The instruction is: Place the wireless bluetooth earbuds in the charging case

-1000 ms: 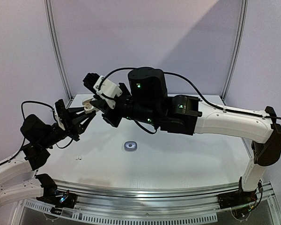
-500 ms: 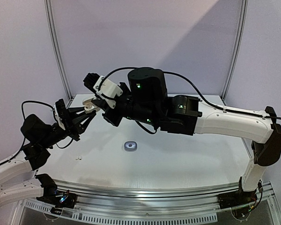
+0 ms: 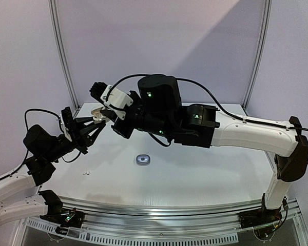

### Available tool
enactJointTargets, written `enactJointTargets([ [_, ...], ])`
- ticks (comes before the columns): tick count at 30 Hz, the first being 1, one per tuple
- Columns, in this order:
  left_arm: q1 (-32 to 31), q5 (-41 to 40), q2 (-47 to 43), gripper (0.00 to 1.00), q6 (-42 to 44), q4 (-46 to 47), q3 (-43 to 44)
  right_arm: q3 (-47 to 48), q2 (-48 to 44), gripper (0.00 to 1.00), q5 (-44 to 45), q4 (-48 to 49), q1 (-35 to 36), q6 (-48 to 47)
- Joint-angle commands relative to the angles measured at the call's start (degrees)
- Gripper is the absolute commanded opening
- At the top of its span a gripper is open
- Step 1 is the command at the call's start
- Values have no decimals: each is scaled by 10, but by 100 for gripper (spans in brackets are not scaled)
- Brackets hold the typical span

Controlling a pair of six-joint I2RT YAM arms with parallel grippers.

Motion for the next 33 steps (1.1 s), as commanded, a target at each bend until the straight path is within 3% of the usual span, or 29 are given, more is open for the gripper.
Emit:
enactJointTargets([
  [1,-8,6,-3,0,-4,25,12,5,17,7,24,-28,1,-5],
  [16,-8,6,-3,0,-4,22,12,8,23,11,54,-33,1,-26],
  [22,-8,6,-3,0,-5,23,12,9,26,18,56,-27,0,-30],
  [33,-8,2,-3,0,-9,25,11,10,29,17,65,-21,1,-28],
])
